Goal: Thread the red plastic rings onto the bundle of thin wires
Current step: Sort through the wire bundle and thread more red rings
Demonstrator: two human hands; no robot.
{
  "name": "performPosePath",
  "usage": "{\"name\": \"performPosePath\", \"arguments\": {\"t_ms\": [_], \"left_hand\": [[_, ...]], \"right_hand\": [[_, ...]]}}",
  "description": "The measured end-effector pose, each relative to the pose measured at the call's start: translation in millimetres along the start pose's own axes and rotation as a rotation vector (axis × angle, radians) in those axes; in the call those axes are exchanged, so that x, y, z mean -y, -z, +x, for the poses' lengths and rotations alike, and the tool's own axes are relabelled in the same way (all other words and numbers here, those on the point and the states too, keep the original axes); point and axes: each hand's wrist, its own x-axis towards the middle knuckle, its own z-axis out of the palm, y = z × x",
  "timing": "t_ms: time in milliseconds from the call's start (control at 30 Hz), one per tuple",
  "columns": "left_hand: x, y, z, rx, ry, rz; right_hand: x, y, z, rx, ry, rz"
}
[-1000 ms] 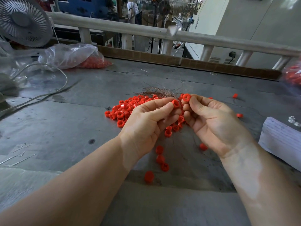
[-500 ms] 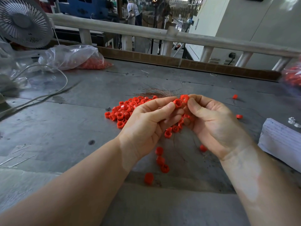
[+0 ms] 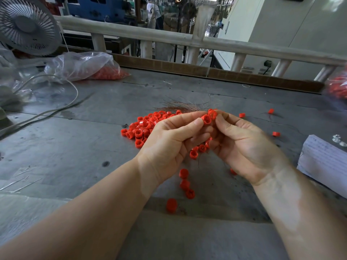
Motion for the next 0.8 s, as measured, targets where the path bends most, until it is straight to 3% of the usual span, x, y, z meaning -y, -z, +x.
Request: {"name": "performPosePath", "arguments": {"t_ms": [800], "left_hand": [[0.0,0.3,0.9,-0.002,0.032,-0.067]], "right_hand": [[1.5,0.6,-0.2,-0.012,-0.026,0.103]]}}
